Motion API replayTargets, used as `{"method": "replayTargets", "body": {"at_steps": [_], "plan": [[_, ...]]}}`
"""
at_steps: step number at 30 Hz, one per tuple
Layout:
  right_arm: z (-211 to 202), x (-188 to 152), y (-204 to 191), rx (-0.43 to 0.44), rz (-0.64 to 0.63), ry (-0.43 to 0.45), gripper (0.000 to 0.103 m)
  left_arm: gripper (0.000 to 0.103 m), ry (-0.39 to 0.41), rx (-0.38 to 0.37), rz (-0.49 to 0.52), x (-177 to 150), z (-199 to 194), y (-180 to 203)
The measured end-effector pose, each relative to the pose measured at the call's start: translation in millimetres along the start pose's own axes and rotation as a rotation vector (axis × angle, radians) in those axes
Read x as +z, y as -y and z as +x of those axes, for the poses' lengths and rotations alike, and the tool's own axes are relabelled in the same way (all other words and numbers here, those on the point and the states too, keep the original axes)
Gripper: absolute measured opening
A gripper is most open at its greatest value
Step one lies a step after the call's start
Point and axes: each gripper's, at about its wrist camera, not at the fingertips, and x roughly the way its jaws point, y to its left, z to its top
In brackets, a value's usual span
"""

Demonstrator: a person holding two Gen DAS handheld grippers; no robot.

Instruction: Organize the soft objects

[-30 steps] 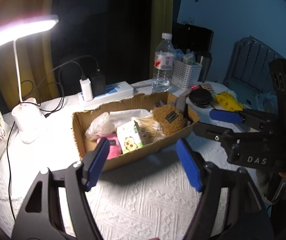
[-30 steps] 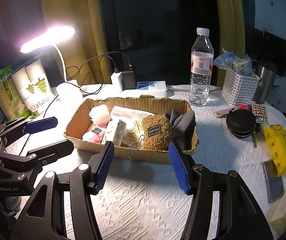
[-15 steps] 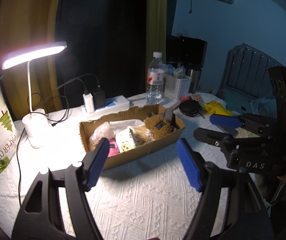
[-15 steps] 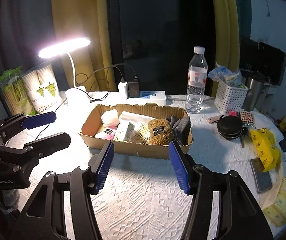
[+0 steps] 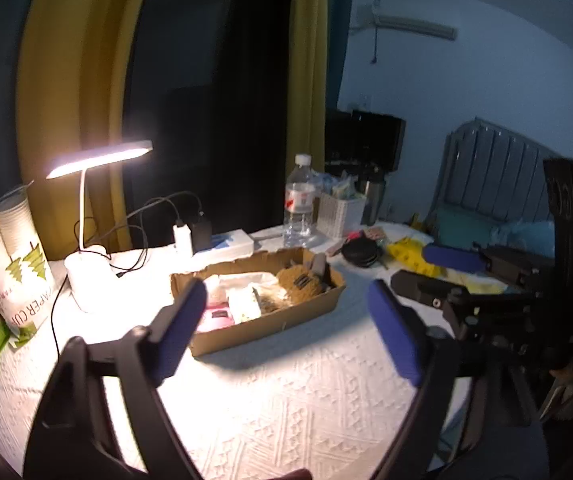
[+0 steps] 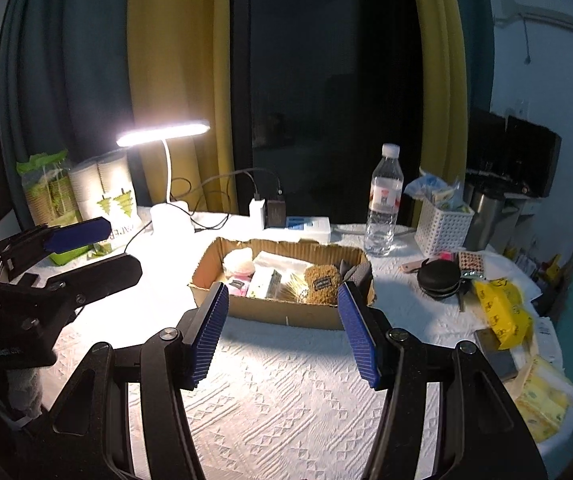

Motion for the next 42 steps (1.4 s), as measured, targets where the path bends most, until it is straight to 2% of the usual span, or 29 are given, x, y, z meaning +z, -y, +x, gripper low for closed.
{"method": "replayTargets", "body": {"at_steps": [5,16,24,42], "plan": [[-22.5,-0.4,-6.7,-0.014,-0.002,0.033,0.06,0.091,0.025,0.022,-0.015,2.6,-21.2,3.7],[-71.3,0.2,-21.1,-0.045,-0.016,0.108,0.06,0.092,0.105,0.068,-0.006,5.4,-74.0,13.5],[-89.9,0.8,-17.4,-0.062,-0.012,0.139,0.06,0.092,0.137,0.069,0.016,11.7,-84.5,20.2],[-97.6,-2.7,-11.6,-0.063,0.002,0.151,0.06,0.092,0.134,0.054,0.016,11.3,-85.3,28.7]]}}
